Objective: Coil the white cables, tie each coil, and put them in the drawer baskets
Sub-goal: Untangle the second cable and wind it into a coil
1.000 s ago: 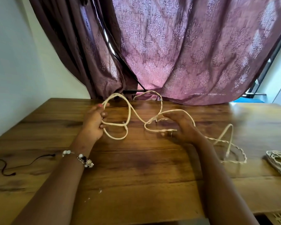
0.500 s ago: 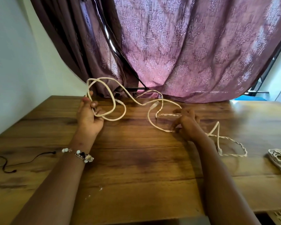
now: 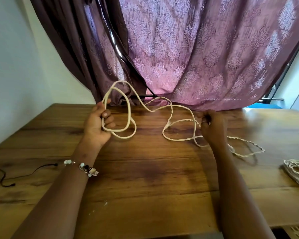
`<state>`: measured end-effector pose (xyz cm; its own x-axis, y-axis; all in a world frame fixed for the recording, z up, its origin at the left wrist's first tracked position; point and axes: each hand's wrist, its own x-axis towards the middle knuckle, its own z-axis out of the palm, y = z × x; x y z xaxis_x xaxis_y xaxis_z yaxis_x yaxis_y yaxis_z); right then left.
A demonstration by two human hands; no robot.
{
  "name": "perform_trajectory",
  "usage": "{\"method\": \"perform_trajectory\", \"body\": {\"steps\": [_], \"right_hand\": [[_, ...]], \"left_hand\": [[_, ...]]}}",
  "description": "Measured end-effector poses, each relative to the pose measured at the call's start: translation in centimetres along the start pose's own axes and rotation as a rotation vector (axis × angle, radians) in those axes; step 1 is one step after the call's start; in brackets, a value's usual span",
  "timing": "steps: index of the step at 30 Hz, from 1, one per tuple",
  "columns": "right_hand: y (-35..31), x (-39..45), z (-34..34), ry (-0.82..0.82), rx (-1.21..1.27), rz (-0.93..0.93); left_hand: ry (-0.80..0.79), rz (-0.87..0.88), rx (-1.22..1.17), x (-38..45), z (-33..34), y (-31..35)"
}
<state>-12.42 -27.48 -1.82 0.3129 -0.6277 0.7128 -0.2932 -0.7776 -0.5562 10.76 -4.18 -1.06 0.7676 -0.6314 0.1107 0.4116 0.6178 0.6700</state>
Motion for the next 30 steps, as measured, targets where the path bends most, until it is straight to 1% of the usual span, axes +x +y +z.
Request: {"method": "perform_trajectory", "body": {"steps": [1, 2, 4, 6, 9, 11, 13, 16, 19, 21, 23, 24, 26, 28, 30], "right_hand": [[-0.5, 0.0, 0.1, 0.042, 0.085, 0.022], [-1.0, 0.0, 0.3, 0.041, 0.108, 0.025], [-1.2, 0.0, 1.0, -0.015, 0.067, -0.003], [-0.3, 0.4, 2.0, -0.112, 0.005, 0.025], [0.9, 1.9, 2.9, -0.292, -0.158, 0.179], [1.0, 2.6, 2.9, -0.371, -0.227, 0.231], [1.0, 2.9, 2.6, -0.377, -0.283, 0.225], [1.1, 2.4, 1.4, -0.303, -0.349, 0.29], [1.6, 1.4, 0.8, -0.395, -0.446, 0.343], [2.1, 1.2, 0.9, -0.45, -0.427, 0.389], [2.5, 1.5, 0.8, -0.447, -0.322, 0.467], [2.4, 1.7, 0.6, -0.432, -0.19, 0.535], [1.6, 2.3, 0.1, -0.395, 0.2, 0.663], [0.1, 2.8, -0.8, -0.364, 0.553, 0.658], [-1.7, 3.5, -2.0, -0.346, 0.833, 0.602]], "left_hand": [[-0.057, -0.031, 0.044, -0.1, 0.0, 0.0], [-0.103, -0.056, 0.091, -0.2, 0.1, 0.1], [-0.161, -0.101, 0.202, -0.5, 0.4, 0.0], [-0.181, -0.13, 0.269, -0.7, 0.6, -0.2], [-0.168, -0.145, 0.296, -0.5, 0.3, -0.3], [-0.122, -0.13, 0.288, -0.2, 0.1, -0.4], [-0.069, -0.103, 0.257, 0.0, -0.2, -0.6], [-0.026, -0.083, 0.229, 0.1, -0.2, -1.0], [-0.004, -0.094, 0.262, 0.0, 0.0, -1.6], [0.001, -0.1, 0.29, -0.1, 0.2, -2.2], [-0.005, -0.101, 0.298, -0.4, 0.5, -2.9], [-0.006, -0.098, 0.299, -0.6, 0.7, -3.2], [0.001, -0.087, 0.309, -1.0, 1.0, -3.9], [0.011, -0.077, 0.324, -1.5, 1.3, -4.6], [0.019, -0.068, 0.34, -1.9, 1.7, -5.0]]}}
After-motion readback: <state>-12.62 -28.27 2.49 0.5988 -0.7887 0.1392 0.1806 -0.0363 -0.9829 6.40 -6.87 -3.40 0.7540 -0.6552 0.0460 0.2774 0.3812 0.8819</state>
